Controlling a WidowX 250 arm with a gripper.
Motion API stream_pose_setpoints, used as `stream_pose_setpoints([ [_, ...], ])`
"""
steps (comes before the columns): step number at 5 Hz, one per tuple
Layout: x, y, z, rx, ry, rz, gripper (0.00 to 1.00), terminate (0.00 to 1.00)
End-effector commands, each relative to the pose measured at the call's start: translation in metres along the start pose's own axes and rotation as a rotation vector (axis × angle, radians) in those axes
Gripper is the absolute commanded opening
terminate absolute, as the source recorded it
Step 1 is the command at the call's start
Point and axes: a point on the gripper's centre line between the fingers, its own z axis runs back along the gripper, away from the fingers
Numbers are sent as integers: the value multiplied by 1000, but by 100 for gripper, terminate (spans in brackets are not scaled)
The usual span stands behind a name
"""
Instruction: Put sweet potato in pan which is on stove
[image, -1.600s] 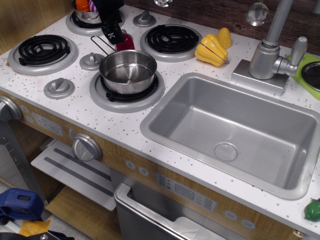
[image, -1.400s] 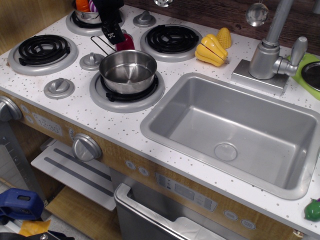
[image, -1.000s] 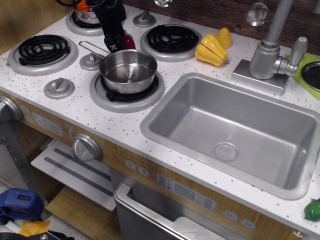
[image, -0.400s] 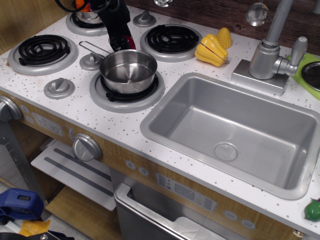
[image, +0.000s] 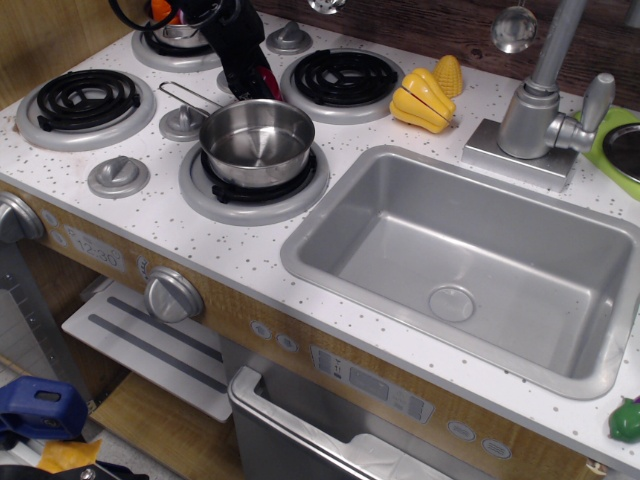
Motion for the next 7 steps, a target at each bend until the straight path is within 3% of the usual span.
stream_pose_setpoints([
  [1,24,20,50,64,72,-43,0,0],
  [3,59,5,89,169,165,-37,0,0],
  [4,60,-7,101,184,194,6,0,0],
  [7,58,-56,104,250,224,137,0,0],
])
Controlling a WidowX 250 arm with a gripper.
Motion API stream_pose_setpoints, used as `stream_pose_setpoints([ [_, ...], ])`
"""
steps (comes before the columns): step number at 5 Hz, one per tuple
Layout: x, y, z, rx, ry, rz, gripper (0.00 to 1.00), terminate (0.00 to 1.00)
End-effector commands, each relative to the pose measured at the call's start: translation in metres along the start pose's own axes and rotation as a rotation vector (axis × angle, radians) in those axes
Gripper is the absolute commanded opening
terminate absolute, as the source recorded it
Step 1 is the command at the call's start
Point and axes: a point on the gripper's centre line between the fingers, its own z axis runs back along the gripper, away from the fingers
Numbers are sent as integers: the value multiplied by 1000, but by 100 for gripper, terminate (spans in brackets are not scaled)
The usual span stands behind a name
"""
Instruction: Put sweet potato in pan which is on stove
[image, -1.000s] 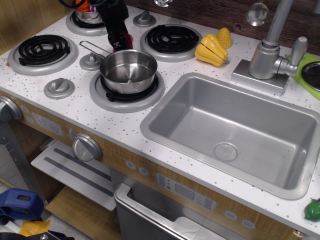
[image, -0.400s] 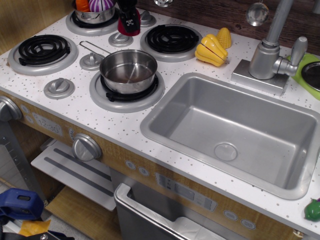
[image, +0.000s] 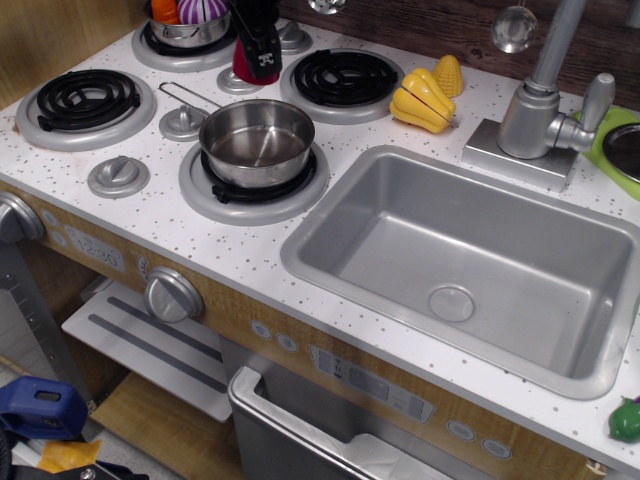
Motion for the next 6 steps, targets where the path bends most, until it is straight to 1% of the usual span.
stream_pose_setpoints([
  [1,5,-7,24,78,-46,63,0,0],
  [2,2,-14,22,59,-50,95,0,0],
  [4,-6,-26,7,13,-71,146,0,0],
  [5,-9,-24,6,-13,-81,145,100,0],
  [6,-9,-24,6,-13,-81,145,100,0],
])
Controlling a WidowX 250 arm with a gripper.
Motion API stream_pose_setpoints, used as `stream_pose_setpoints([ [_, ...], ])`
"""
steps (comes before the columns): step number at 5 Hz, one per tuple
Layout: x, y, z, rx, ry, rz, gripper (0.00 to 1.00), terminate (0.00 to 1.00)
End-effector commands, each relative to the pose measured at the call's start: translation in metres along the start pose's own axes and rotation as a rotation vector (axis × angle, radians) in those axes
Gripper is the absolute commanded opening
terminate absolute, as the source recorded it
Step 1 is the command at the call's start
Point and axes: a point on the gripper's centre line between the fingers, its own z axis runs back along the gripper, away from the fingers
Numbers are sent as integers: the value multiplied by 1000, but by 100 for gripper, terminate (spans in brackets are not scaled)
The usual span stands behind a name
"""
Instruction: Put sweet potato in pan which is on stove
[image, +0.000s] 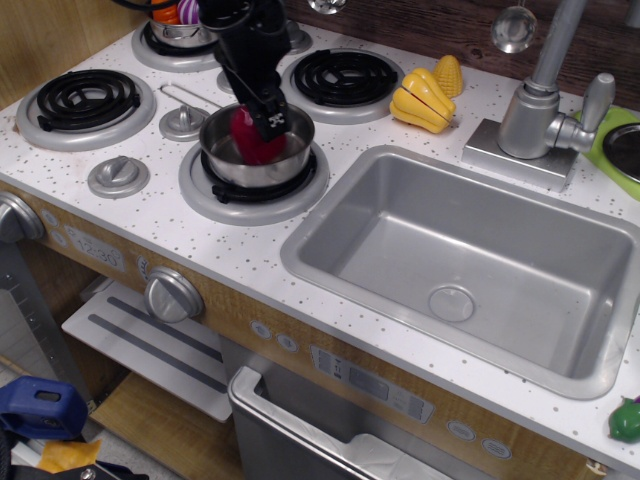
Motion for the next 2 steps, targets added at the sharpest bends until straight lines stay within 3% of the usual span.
stream_pose_setpoints([
  [1,10,12,21,58,-42,-8,100,0],
  [2,10,12,21,58,-42,-8,100,100],
])
